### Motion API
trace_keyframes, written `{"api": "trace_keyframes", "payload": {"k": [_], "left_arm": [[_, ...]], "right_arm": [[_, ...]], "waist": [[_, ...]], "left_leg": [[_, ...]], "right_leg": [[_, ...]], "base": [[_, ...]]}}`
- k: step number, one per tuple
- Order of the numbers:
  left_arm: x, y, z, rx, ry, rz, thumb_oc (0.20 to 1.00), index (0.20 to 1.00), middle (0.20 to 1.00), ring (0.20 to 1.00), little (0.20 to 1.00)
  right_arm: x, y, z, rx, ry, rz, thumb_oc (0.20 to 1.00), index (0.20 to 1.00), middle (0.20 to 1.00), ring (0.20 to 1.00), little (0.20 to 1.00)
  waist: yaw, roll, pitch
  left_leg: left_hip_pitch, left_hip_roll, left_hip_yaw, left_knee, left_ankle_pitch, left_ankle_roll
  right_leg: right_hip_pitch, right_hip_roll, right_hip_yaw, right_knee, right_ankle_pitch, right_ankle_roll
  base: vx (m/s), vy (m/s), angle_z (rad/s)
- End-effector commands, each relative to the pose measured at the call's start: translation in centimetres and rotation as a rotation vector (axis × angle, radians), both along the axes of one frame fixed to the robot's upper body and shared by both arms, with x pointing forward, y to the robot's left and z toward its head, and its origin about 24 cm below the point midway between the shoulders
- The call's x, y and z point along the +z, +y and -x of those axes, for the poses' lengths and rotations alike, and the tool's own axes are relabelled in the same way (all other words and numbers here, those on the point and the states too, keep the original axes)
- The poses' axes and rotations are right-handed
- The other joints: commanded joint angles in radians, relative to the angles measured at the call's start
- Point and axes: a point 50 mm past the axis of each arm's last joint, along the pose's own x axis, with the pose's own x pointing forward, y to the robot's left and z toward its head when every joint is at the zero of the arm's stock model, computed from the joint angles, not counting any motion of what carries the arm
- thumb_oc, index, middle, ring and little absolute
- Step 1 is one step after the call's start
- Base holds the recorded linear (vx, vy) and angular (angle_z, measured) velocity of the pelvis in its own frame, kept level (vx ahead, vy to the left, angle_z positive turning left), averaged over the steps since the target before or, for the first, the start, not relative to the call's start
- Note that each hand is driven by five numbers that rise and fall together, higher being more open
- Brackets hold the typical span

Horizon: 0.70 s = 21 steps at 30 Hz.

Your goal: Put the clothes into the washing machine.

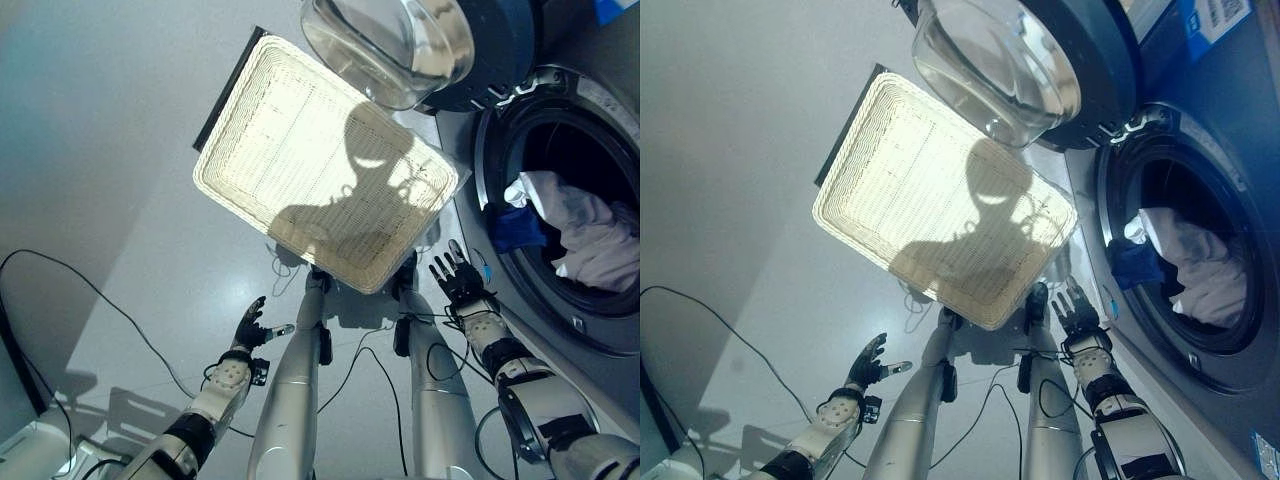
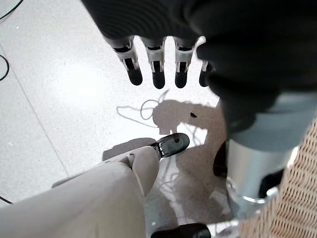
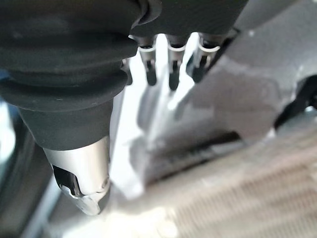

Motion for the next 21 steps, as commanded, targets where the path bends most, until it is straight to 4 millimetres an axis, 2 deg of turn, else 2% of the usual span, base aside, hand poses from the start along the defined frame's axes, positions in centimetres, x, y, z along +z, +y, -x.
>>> {"api": "trace_keyframes", "payload": {"k": [1,4,5,6,8,11,19,20,21], "left_arm": [[0.6,-2.3,-0.5,-0.016,-0.043,0.070,1.000,1.000,1.000,1.000,1.000],[0.8,-2.5,-0.7,-0.018,-0.050,0.072,1.000,1.000,1.000,1.000,1.000],[1.4,-3.2,-0.8,-0.025,-0.074,0.083,1.000,1.000,1.000,1.000,1.000],[1.4,-3.2,-0.8,-0.025,-0.074,0.083,1.000,1.000,1.000,1.000,1.000],[2.5,-3.6,-1.3,-0.027,-0.111,0.079,1.000,1.000,1.000,1.000,1.000],[2.8,-3.3,-1.4,-0.004,-0.120,0.083,1.000,1.000,1.000,1.000,1.000],[3.2,-2.7,-1.1,0.014,-0.133,0.074,1.000,1.000,1.000,1.000,1.000],[3.2,-2.5,-1.1,0.017,-0.135,0.075,1.000,1.000,1.000,1.000,1.000],[3.4,-2.1,-1.1,0.017,-0.139,0.072,1.000,1.000,1.000,1.000,1.000]], "right_arm": [[-0.4,-1.6,0.8,-0.086,0.019,-0.067,1.000,1.000,1.000,1.000,1.000],[-0.2,-1.6,0.6,-0.097,0.013,-0.076,1.000,1.000,1.000,1.000,1.000],[0.6,-2.7,0.4,-0.190,-0.004,-0.155,1.000,1.000,1.000,1.000,1.000],[0.6,-2.7,0.4,-0.190,-0.004,-0.155,1.000,1.000,1.000,1.000,1.000],[2.9,-5.1,0.0,-0.364,-0.060,-0.210,1.000,1.000,1.000,1.000,1.000],[3.8,-6.3,0.0,-0.442,-0.089,-0.250,1.000,1.000,1.000,1.000,1.000],[5.8,-9.8,1.2,-0.580,-0.190,-0.166,1.000,1.000,1.000,1.000,1.000],[6.1,-10.2,1.4,-0.596,-0.203,-0.137,1.000,1.000,1.000,1.000,1.000],[7.3,-11.4,1.9,-0.615,-0.233,-0.004,1.000,1.000,1.000,1.000,1.000]], "waist": [[0.018,0.055,-0.014],[0.019,0.057,-0.014],[0.022,0.068,-0.014],[0.022,0.068,-0.014],[0.029,0.079,-0.014],[0.032,0.083,-0.014],[0.028,0.073,-0.014],[0.028,0.072,-0.014],[0.026,0.068,-0.014]], "left_leg": [[-0.044,-0.091,-0.005,0.054,-0.054,0.001],[-0.050,-0.091,-0.004,0.055,-0.052,0.000],[-0.074,-0.089,-0.007,0.060,-0.054,-0.005],[-0.074,-0.089,-0.007,0.060,-0.054,-0.005],[-0.134,-0.086,-0.010,0.070,-0.050,-0.006],[-0.171,-0.082,-0.012,0.079,-0.049,-0.005],[-0.224,-0.078,-0.018,0.098,-0.056,-0.001],[-0.227,-0.077,-0.019,0.099,-0.056,-0.001],[-0.234,-0.076,-0.018,0.101,-0.057,-0.001]], "right_leg": [[0.011,0.059,-0.017,-0.082,0.098,0.052],[0.004,0.060,-0.017,-0.079,0.097,0.051],[-0.024,0.062,-0.017,-0.059,0.087,0.052],[-0.024,0.062,-0.017,-0.059,0.087,0.052],[-0.085,0.063,-0.022,-0.041,0.087,0.052],[-0.125,0.066,-0.019,-0.022,0.081,0.049],[-0.175,0.065,-0.016,-0.012,0.086,0.048],[-0.179,0.064,-0.017,-0.011,0.086,0.048],[-0.185,0.062,-0.018,-0.011,0.091,0.049]], "base": [[0.00,-0.008,0.04],[0.02,-0.038,0.03],[0.05,-0.099,0.00],[0.10,-0.213,0.02],[0.06,-0.156,0.06],[0.05,-0.048,0.14],[0.01,-0.012,-0.01],[0.00,0.000,0.00],[0.00,0.000,0.00]]}}
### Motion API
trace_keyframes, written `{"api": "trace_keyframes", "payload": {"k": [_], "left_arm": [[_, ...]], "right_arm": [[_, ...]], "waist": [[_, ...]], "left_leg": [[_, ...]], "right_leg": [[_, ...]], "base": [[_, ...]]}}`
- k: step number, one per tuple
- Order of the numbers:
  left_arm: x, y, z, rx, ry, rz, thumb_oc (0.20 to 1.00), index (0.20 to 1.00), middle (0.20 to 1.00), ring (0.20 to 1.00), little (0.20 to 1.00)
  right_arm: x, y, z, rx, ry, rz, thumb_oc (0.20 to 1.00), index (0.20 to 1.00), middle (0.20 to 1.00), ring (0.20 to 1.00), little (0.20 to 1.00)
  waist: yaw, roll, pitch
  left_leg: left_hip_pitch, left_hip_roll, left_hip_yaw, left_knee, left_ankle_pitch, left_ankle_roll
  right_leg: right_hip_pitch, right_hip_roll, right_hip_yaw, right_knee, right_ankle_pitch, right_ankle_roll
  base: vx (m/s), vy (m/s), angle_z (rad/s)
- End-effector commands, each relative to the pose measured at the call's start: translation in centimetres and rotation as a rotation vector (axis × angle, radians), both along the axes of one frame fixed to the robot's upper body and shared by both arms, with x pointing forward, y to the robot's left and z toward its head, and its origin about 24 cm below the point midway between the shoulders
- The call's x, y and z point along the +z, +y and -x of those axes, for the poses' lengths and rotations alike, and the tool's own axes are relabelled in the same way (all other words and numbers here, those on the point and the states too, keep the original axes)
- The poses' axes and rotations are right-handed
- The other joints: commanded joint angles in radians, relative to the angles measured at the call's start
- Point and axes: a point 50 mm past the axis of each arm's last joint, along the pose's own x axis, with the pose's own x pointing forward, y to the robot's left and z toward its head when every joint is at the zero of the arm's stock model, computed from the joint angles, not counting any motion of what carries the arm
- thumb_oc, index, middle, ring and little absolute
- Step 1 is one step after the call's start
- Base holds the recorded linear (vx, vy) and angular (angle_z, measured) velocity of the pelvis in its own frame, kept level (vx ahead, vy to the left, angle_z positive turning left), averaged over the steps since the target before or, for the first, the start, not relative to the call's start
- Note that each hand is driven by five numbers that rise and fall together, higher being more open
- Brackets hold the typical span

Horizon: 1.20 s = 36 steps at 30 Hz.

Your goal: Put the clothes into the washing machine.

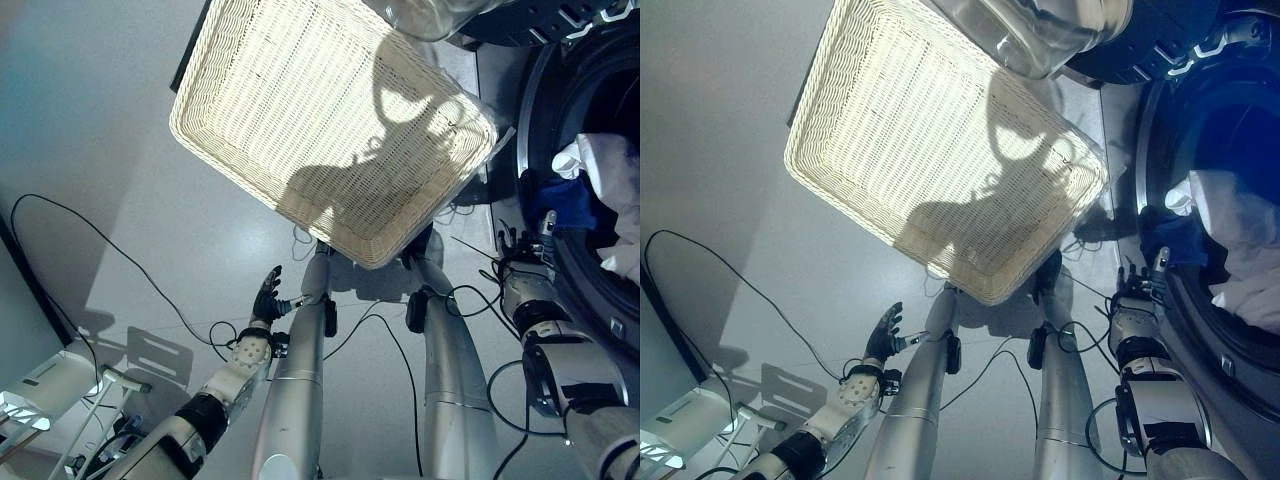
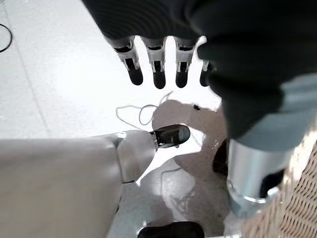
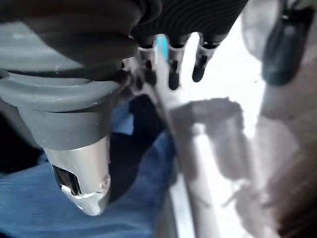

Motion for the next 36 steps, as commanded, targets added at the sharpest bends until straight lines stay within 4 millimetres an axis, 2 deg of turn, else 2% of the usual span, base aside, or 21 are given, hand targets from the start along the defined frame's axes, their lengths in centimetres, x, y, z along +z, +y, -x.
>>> {"api": "trace_keyframes", "payload": {"k": [1,3,7,9,12,13,14,15,27,36], "left_arm": [[-0.1,1.0,0.7,0.036,0.010,0.024,1.000,1.000,1.000,1.000,1.000],[0.0,1.4,0.9,0.038,0.006,0.022,1.000,1.000,1.000,1.000,1.000],[0.1,1.8,1.0,0.043,-0.001,0.023,1.000,1.000,1.000,1.000,1.000],[0.3,2.3,1.2,0.041,-0.004,0.020,1.000,1.000,1.000,1.000,1.000],[0.3,2.5,1.4,0.045,-0.004,0.017,1.000,1.000,1.000,1.000,1.000],[0.4,2.9,1.4,0.053,-0.003,0.016,1.000,1.000,1.000,1.000,1.000],[0.3,3.1,1.5,0.058,0.000,0.017,1.000,1.000,1.000,1.000,1.000],[0.1,3.4,1.7,0.062,0.004,0.015,1.000,1.000,1.000,1.000,1.000],[-0.5,4.7,2.4,0.076,0.031,0.004,1.000,1.000,1.000,1.000,1.000],[-0.5,5.2,2.3,0.080,0.030,0.002,1.000,1.000,1.000,1.000,1.000]], "right_arm": [[1.1,-4.3,2.9,-0.169,0.009,0.228,1.000,1.000,1.000,1.000,1.000],[2.3,-5.1,3.2,-0.224,-0.060,0.232,1.000,1.000,1.000,1.000,1.000],[3.0,-6.0,4.0,-0.297,-0.122,0.240,1.000,1.000,1.000,1.000,1.000],[4.3,-6.8,5.1,-0.386,-0.117,0.383,1.000,1.000,1.000,1.000,1.000],[6.1,-6.7,5.3,-0.432,-0.118,0.462,1.000,1.000,1.000,1.000,1.000],[7.2,-6.8,5.4,-0.446,-0.135,0.487,0.934,0.934,0.934,0.934,0.934],[7.5,-6.9,5.6,-0.445,-0.151,0.496,0.460,0.460,0.460,0.460,0.460],[7.6,-7.0,5.9,-0.434,-0.172,0.508,0.200,0.200,0.200,0.200,0.200],[8.6,-5.8,5.1,-0.245,-0.308,0.566,0.200,0.200,0.200,0.200,0.200],[9.0,-5.2,4.3,-0.140,-0.299,0.601,0.200,0.200,0.200,0.200,0.200]], "waist": [[-0.014,0.031,-0.006],[-0.017,0.024,-0.006],[-0.022,0.015,-0.006],[-0.027,0.007,-0.006],[-0.033,0.001,-0.006],[-0.038,-0.005,-0.006],[-0.043,-0.010,-0.006],[-0.048,-0.017,-0.006],[-0.061,-0.041,-0.006],[-0.065,-0.046,-0.006]], "left_leg": [[-0.027,-0.095,0.032,0.067,-0.080,0.045],[-0.030,-0.095,0.030,0.070,-0.083,0.045],[-0.028,-0.092,0.033,0.067,-0.085,0.045],[-0.018,-0.093,0.033,0.061,-0.089,0.046],[-0.013,-0.092,0.037,0.058,-0.088,0.046],[-0.008,-0.090,0.042,0.053,-0.088,0.045],[-0.005,-0.087,0.046,0.050,-0.088,0.044],[0.002,-0.086,0.048,0.045,-0.088,0.043],[0.049,-0.077,0.067,0.018,-0.082,0.037],[0.062,-0.075,0.069,0.003,-0.075,0.034]], "right_leg": [[0.046,0.046,0.000,-0.130,0.127,0.102],[0.043,0.046,-0.002,-0.134,0.132,0.104],[0.047,0.046,-0.003,-0.140,0.135,0.106],[0.057,0.045,-0.004,-0.153,0.142,0.109],[0.063,0.047,-0.002,-0.165,0.149,0.111],[0.069,0.049,0.000,-0.175,0.153,0.112],[0.073,0.051,0.002,-0.179,0.155,0.114],[0.080,0.052,0.002,-0.186,0.157,0.115],[0.130,0.050,-0.008,-0.232,0.176,0.124],[0.142,0.056,-0.001,-0.241,0.179,0.127]], "base": [[0.00,0.000,0.00],[0.00,0.000,0.00],[0.00,0.000,0.00],[0.00,0.000,0.00],[-0.01,0.002,0.00],[-0.04,0.009,-0.02],[-0.05,0.015,-0.07],[-0.03,0.012,-0.11],[-0.02,0.013,-0.06],[0.00,0.000,0.00]]}}
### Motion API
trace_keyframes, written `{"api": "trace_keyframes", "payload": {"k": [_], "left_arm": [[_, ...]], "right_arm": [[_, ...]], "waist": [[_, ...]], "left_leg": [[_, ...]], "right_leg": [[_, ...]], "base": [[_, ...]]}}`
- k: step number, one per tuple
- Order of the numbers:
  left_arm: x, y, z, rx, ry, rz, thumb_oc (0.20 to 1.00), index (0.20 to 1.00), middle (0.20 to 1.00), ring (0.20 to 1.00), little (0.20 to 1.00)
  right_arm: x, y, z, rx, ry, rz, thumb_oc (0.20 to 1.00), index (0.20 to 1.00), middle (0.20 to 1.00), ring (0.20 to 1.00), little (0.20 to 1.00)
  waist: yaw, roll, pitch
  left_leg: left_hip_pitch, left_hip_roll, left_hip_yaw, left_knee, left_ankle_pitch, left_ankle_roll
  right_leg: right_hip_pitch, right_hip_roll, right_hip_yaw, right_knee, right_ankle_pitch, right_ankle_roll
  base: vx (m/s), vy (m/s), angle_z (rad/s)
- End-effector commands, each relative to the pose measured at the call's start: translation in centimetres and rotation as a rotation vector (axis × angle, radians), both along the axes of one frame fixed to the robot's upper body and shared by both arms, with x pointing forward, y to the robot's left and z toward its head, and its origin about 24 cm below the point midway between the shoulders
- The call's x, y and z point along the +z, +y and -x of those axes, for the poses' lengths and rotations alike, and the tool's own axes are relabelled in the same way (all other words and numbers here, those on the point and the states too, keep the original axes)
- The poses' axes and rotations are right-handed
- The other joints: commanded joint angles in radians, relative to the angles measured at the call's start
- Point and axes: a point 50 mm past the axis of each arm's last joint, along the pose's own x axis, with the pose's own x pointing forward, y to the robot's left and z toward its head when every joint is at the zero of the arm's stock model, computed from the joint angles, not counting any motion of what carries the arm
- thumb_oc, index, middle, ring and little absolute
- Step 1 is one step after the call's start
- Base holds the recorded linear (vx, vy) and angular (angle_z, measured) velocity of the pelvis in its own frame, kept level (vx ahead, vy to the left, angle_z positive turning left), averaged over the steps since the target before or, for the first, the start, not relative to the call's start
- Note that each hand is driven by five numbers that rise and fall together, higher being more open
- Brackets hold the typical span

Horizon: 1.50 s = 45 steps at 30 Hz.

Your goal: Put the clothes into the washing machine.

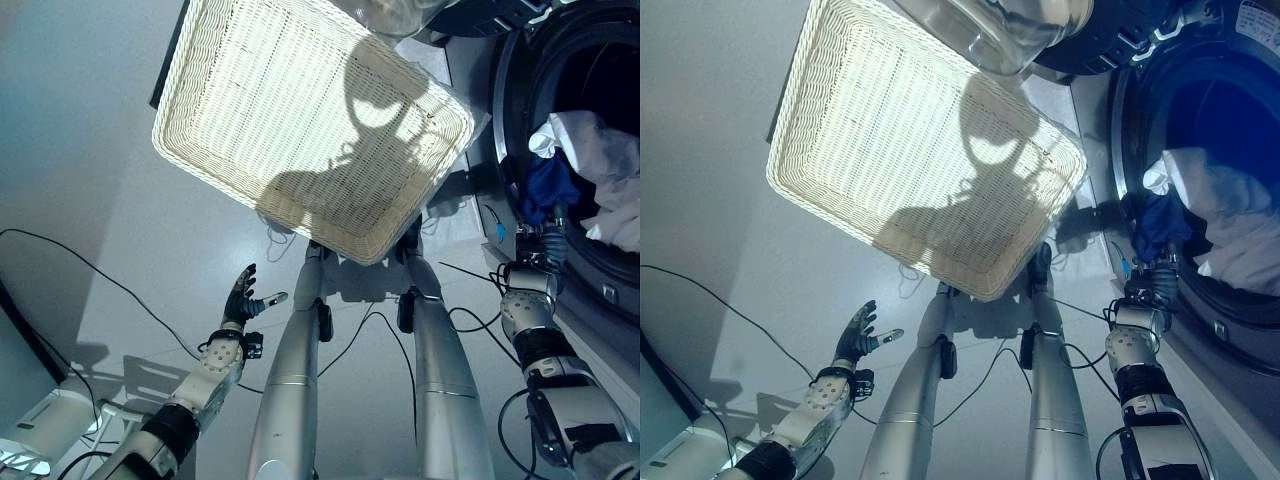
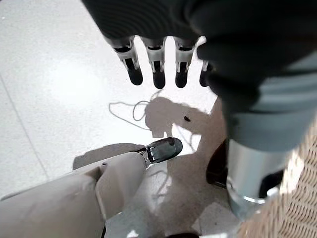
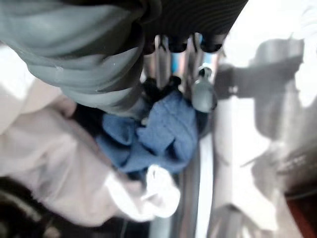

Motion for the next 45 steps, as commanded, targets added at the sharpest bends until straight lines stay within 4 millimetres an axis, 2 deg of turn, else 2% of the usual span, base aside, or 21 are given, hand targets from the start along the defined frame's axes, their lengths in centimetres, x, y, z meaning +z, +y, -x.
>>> {"api": "trace_keyframes", "payload": {"k": [1,9,14,15,17,19,21,24,25,27,28,29,30,31,32,34,37,42,43,45], "left_arm": [[-1.3,1.0,1.4,0.022,0.047,-0.001,1.000,1.000,1.000,1.000,1.000],[-1.3,1.0,1.4,0.021,0.052,-0.013,1.000,1.000,1.000,1.000,1.000],[-1.8,1.2,1.9,0.020,0.063,-0.020,1.000,1.000,1.000,1.000,1.000],[-2.1,1.4,2.4,0.018,0.073,-0.025,1.000,1.000,1.000,1.000,1.000],[-2.5,1.7,2.9,0.020,0.090,-0.028,1.000,1.000,1.000,1.000,1.000],[-2.9,2.0,3.4,0.019,0.102,-0.031,1.000,1.000,1.000,1.000,1.000],[-3.2,2.1,3.8,0.019,0.108,-0.026,1.000,1.000,1.000,1.000,1.000],[-3.0,2.4,3.7,0.027,0.108,-0.018,1.000,1.000,1.000,1.000,1.000],[-2.9,2.3,3.6,0.023,0.107,-0.018,1.000,1.000,1.000,1.000,1.000],[-2.7,2.3,3.3,0.021,0.099,-0.016,1.000,1.000,1.000,1.000,1.000],[-3.2,2.2,3.6,0.016,0.109,-0.015,1.000,1.000,1.000,1.000,1.000],[-3.3,2.1,3.5,0.009,0.111,-0.011,1.000,1.000,1.000,1.000,1.000],[-3.2,2.0,3.3,0.008,0.106,-0.009,1.000,1.000,1.000,1.000,1.000],[-3.2,1.9,3.1,0.001,0.107,-0.011,1.000,1.000,1.000,1.000,1.000],[-3.3,1.7,3.2,-0.009,0.114,-0.016,1.000,1.000,1.000,1.000,1.000],[-3.3,1.5,3.1,-0.014,0.117,-0.013,1.000,1.000,1.000,1.000,1.000],[-3.3,1.3,3.1,-0.021,0.120,-0.016,1.000,1.000,1.000,1.000,1.000],[-3.3,1.3,3.1,-0.021,0.120,-0.016,1.000,1.000,1.000,1.000,1.000],[-3.2,1.1,2.9,-0.025,0.114,-0.013,1.000,1.000,1.000,1.000,1.000],[-3.2,1.1,2.9,-0.025,0.114,-0.013,1.000,1.000,1.000,1.000,1.000]], "right_arm": [[5.2,-5.1,2.5,-0.128,-0.126,0.193,0.200,0.200,0.200,0.200,0.200],[5.1,-4.5,2.1,-0.041,-0.189,0.172,0.200,0.200,0.200,0.200,0.200],[5.4,-4.7,2.6,-0.023,-0.352,0.037,0.200,0.200,0.200,0.200,0.200],[5.6,-5.3,3.4,-0.055,-0.476,-0.053,0.200,0.200,0.200,0.200,0.200],[5.9,-6.0,4.8,-0.179,-0.578,-0.126,0.200,0.200,0.200,0.200,0.200],[6.2,-7.3,6.7,-0.380,-0.620,-0.200,0.200,0.200,0.200,0.200,0.200],[6.5,-9.1,9.5,-0.675,-0.659,-0.366,0.200,0.200,0.200,0.200,0.200],[5.6,-10.5,12.2,-0.923,-0.667,-0.538,0.200,0.200,0.200,0.200,0.200],[5.5,-10.9,12.9,-0.982,-0.639,-0.608,0.200,0.200,0.200,0.200,0.200],[5.8,-11.1,12.9,-0.994,-0.628,-0.643,0.200,0.200,0.200,0.200,0.200],[5.4,-11.8,13.4,-1.039,-0.588,-0.723,0.200,0.200,0.200,0.200,0.200],[4.7,-12.5,13.8,-1.085,-0.520,-0.848,0.376,0.376,0.376,0.376,0.376],[4.9,-12.5,13.8,-1.084,-0.523,-0.850,0.445,0.445,0.445,0.445,0.445],[4.0,-12.8,13.7,-1.089,-0.472,-0.933,0.683,0.683,0.683,0.683,0.683],[3.1,-13.0,13.4,-1.076,-0.383,-0.996,1.000,1.000,1.000,1.000,1.000],[2.8,-12.9,12.2,-0.979,-0.266,-1.036,1.000,1.000,1.000,1.000,1.000],[2.8,-12.3,10.3,-0.824,-0.194,-0.998,1.000,1.000,1.000,1.000,1.000],[2.8,-12.3,10.3,-0.824,-0.194,-0.998,1.000,1.000,1.000,1.000,1.000],[2.2,-11.2,8.3,-0.678,-0.093,-0.962,1.000,1.000,1.000,1.000,1.000],[2.2,-11.2,8.3,-0.678,-0.093,-0.962,1.000,1.000,1.000,1.000,1.000]], "waist": [[0.033,-0.022,-0.017],[0.034,-0.027,-0.017],[0.033,-0.031,-0.017],[0.029,-0.035,-0.017],[0.023,-0.038,-0.017],[0.018,-0.040,-0.017],[0.014,-0.037,-0.017],[0.006,-0.033,-0.017],[0.005,-0.030,-0.017],[0.006,-0.026,-0.017],[0.005,-0.020,-0.017],[0.008,-0.012,-0.017],[0.009,-0.010,-0.017],[0.011,-0.006,-0.017],[0.014,-0.004,-0.017],[0.017,0.002,-0.017],[0.021,0.008,-0.017],[0.021,0.008,-0.017],[0.028,0.012,-0.017],[0.028,0.012,-0.017]], "left_leg": [[0.022,-0.049,0.014,0.041,-0.088,-0.021],[0.027,-0.047,0.016,0.036,-0.086,-0.023],[0.040,-0.047,0.015,0.044,-0.095,-0.022],[0.050,-0.046,0.016,0.047,-0.101,-0.021],[0.069,-0.046,0.018,0.048,-0.109,-0.020],[0.087,-0.047,0.021,0.050,-0.117,-0.018],[0.110,-0.046,0.022,0.046,-0.125,-0.017],[0.128,-0.046,0.022,0.052,-0.131,-0.021],[0.132,-0.049,0.021,0.059,-0.134,-0.022],[0.118,-0.049,0.022,0.062,-0.125,-0.021],[0.139,-0.054,0.021,0.067,-0.135,-0.020],[0.145,-0.058,0.019,0.070,-0.132,-0.020],[0.136,-0.058,0.020,0.070,-0.125,-0.020],[0.135,-0.061,0.016,0.073,-0.122,-0.020],[0.141,-0.065,0.015,0.075,-0.121,-0.020],[0.142,-0.069,0.013,0.076,-0.117,-0.019],[0.149,-0.070,0.014,0.073,-0.116,-0.017],[0.149,-0.070,0.014,0.073,-0.116,-0.017],[0.145,-0.073,0.009,0.069,-0.111,-0.014],[0.145,-0.073,0.009,0.069,-0.111,-0.014]], "right_leg": [[0.071,0.067,-0.048,-0.091,0.078,0.070],[0.075,0.065,-0.053,-0.091,0.078,0.071],[0.087,0.064,-0.053,-0.083,0.070,0.070],[0.097,0.065,-0.052,-0.079,0.064,0.069],[0.113,0.068,-0.048,-0.075,0.056,0.068],[0.130,0.072,-0.043,-0.073,0.051,0.067],[0.150,0.075,-0.038,-0.077,0.046,0.066],[0.167,0.074,-0.032,-0.069,0.040,0.065],[0.171,0.072,-0.031,-0.065,0.037,0.064],[0.159,0.071,-0.031,-0.065,0.048,0.061],[0.176,0.069,-0.028,-0.057,0.033,0.060],[0.182,0.065,-0.028,-0.055,0.033,0.058],[0.174,0.065,-0.029,-0.057,0.041,0.057],[0.173,0.064,-0.028,-0.057,0.045,0.055],[0.181,0.062,-0.029,-0.058,0.045,0.053],[0.184,0.061,-0.030,-0.063,0.050,0.051],[0.191,0.061,-0.029,-0.064,0.047,0.049],[0.191,0.061,-0.029,-0.064,0.047,0.049],[0.190,0.061,-0.029,-0.068,0.049,0.048],[0.190,0.061,-0.029,-0.068,0.049,0.048]], "base": [[0.00,0.000,0.00],[0.00,0.000,0.00],[0.00,-0.003,0.01],[0.00,0.000,0.00],[0.00,0.000,0.00],[0.00,0.000,0.00],[-0.01,0.043,-0.05],[-0.01,0.037,-0.04],[0.00,0.000,0.00],[0.00,0.016,0.02],[0.00,0.046,0.04],[-0.01,0.046,0.04],[-0.03,0.023,0.02],[0.00,0.000,0.00],[0.01,0.004,0.05],[-0.01,0.012,0.10],[-0.01,0.006,0.05],[0.00,0.000,0.00],[0.00,0.000,0.00],[-0.02,0.004,0.00]]}}
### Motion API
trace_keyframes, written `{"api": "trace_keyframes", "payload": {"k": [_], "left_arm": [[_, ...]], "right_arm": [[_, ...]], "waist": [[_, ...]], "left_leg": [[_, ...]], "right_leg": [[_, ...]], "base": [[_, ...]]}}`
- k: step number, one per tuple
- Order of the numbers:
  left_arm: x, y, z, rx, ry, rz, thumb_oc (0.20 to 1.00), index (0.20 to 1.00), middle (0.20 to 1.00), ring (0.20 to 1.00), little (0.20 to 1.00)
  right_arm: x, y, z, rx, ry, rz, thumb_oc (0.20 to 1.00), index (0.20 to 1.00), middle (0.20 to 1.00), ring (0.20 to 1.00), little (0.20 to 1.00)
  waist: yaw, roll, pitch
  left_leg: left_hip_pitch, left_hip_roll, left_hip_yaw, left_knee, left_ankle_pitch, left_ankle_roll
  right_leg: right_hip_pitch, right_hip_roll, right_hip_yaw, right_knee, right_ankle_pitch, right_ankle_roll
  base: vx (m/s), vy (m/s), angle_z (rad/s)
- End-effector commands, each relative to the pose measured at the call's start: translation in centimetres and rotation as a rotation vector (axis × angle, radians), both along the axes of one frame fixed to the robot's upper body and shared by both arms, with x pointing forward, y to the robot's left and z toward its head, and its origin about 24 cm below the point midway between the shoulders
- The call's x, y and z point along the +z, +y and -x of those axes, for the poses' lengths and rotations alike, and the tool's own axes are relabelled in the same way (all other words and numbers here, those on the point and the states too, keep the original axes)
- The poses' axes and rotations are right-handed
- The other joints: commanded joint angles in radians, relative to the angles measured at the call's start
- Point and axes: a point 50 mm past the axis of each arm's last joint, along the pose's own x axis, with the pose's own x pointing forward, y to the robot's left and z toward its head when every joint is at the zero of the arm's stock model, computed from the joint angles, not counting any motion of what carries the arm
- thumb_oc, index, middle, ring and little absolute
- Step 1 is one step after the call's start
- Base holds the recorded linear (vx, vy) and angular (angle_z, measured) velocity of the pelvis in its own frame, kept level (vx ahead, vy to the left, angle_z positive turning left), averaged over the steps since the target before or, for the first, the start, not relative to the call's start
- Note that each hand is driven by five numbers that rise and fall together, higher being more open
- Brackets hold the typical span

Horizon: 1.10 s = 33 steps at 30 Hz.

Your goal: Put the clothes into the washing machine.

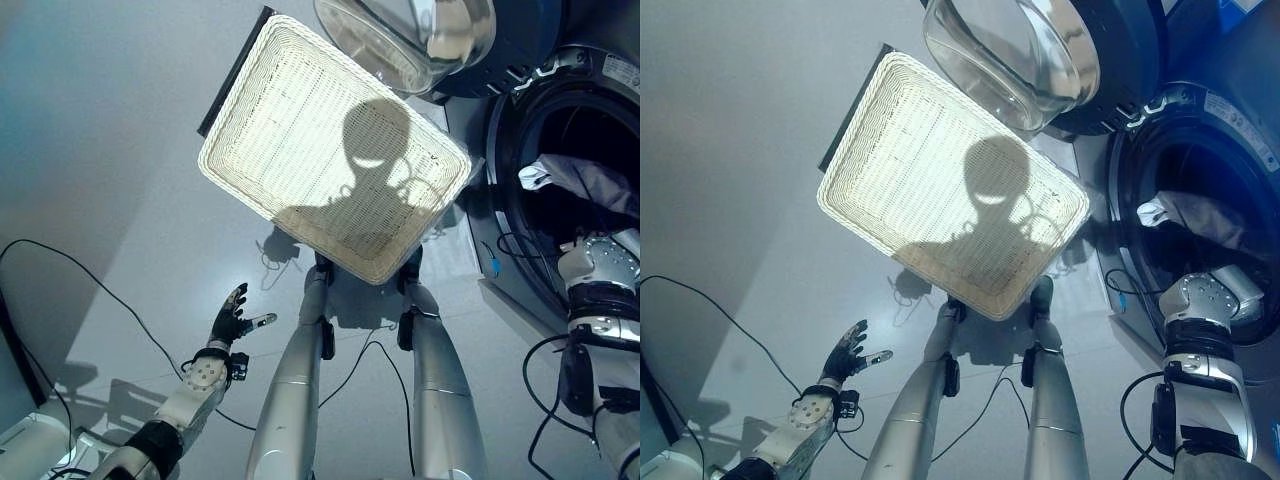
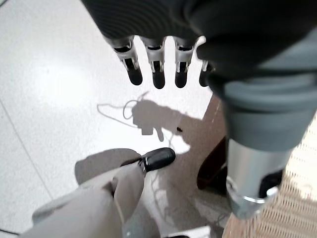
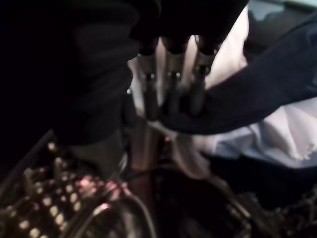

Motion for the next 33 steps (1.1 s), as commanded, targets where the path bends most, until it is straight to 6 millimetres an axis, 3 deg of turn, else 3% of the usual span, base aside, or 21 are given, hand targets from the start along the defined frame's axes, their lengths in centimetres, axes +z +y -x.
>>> {"api": "trace_keyframes", "payload": {"k": [1,2,3,9,15,18,27,33], "left_arm": [[-0.5,-0.7,0.5,0.033,0.013,0.033,1.000,1.000,1.000,1.000,1.000],[-0.5,-0.6,0.6,0.041,0.013,0.025,1.000,1.000,1.000,1.000,1.000],[-0.8,-0.6,0.8,0.045,0.022,0.027,1.000,1.000,1.000,1.000,1.000],[-1.0,-0.7,0.6,0.050,0.020,0.031,1.000,1.000,1.000,1.000,1.000],[-1.3,-1.0,0.5,0.051,0.019,0.056,1.000,1.000,1.000,1.000,1.000],[-1.5,-1.0,0.6,0.052,0.021,0.062,1.000,1.000,1.000,1.000,1.000],[-3.3,0.2,1.3,0.082,0.099,0.047,1.000,1.000,1.000,1.000,1.000],[-4.9,1.0,2.5,0.113,0.171,0.032,1.000,1.000,1.000,1.000,1.000]], "right_arm": [[-2.5,-1.3,0.2,0.277,0.007,0.349,1.000,1.000,1.000,1.000,1.000],[-3.2,-0.1,-0.8,0.378,-0.023,0.502,1.000,1.000,1.000,1.000,1.000],[-3.7,0.0,-0.9,0.397,0.008,0.551,1.000,1.000,1.000,1.000,1.000],[-1.6,-0.1,-1.1,0.421,0.417,0.901,1.000,1.000,1.000,1.000,1.000],[-1.5,1.3,-1.8,0.504,0.700,1.137,1.000,1.000,1.000,1.000,1.000],[-2.0,1.8,-1.9,0.539,0.748,1.177,1.000,1.000,1.000,1.000,1.000],[-10.1,5.1,-1.0,0.812,0.822,1.122,1.000,1.000,1.000,1.000,1.000],[-14.2,8.0,-0.1,0.998,0.882,1.161,1.000,1.000,1.000,1.000,1.000]], "waist": [[0.007,0.036,-0.013],[0.011,0.030,-0.013],[0.012,0.027,-0.013],[0.007,0.007,-0.013],[0.004,-0.010,-0.013],[0.002,-0.015,-0.013],[0.003,-0.033,-0.013],[0.008,-0.049,-0.013]], "left_leg": [[-0.029,-0.049,-0.008,0.042,-0.075,-0.034],[-0.021,-0.051,-0.009,0.014,-0.066,-0.031],[-0.003,-0.051,-0.007,0.000,-0.070,-0.032],[0.015,-0.049,0.013,-0.018,-0.064,-0.035],[0.061,-0.057,0.032,0.002,-0.089,-0.030],[0.076,-0.059,0.038,0.012,-0.100,-0.028],[0.210,-0.071,0.045,0.058,-0.153,-0.010],[0.323,-0.069,0.050,0.061,-0.183,-0.006]], "right_leg": [[0.020,0.091,-0.043,-0.106,0.092,0.026],[0.028,0.089,-0.045,-0.141,0.112,0.030],[0.046,0.087,-0.044,-0.161,0.114,0.035],[0.068,0.082,-0.041,-0.229,0.163,0.045],[0.117,0.066,-0.042,-0.265,0.179,0.053],[0.133,0.061,-0.041,-0.269,0.180,0.055],[0.272,0.041,-0.041,-0.246,0.140,0.061],[0.383,0.031,-0.046,-0.252,0.123,0.069]], "base": [[-0.09,0.039,-0.06],[-0.11,0.072,-0.08],[-0.10,0.084,-0.22],[-0.05,0.084,-0.13],[-0.06,0.118,-0.04],[-0.03,0.087,-0.04],[-0.06,0.120,0.01],[-0.03,0.071,0.05]]}}
